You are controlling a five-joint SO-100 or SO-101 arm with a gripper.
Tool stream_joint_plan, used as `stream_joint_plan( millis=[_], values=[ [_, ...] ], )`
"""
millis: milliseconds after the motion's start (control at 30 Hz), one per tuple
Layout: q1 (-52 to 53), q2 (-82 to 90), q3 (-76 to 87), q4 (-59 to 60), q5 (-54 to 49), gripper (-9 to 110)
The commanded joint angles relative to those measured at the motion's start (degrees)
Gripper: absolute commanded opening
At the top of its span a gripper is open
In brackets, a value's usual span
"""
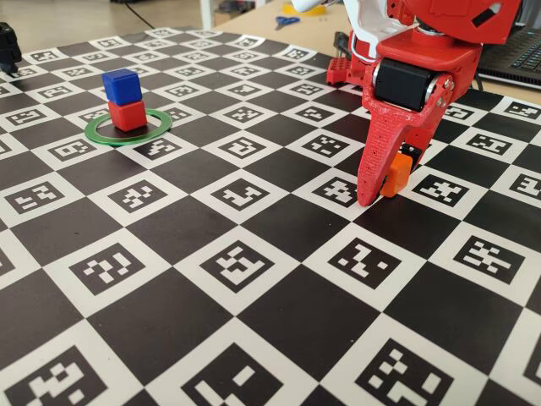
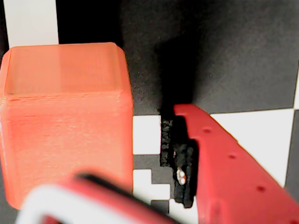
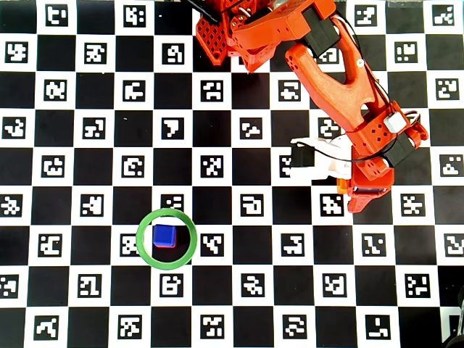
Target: Grab the red cube then put it in the green circle then put the blue cube on top and finally the orange cube on top
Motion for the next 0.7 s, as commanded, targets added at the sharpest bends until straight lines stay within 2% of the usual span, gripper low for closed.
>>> stream_joint_plan(
  millis=[0, 233, 667],
  values=[
    [0.79, 1.76, -0.26, -0.26, -0.53, 31],
    [1.32, 1.85, -0.26, -0.44, -0.35, 18],
    [3.08, 5.8, -1.05, 2.55, -1.23, 14]
  ],
)
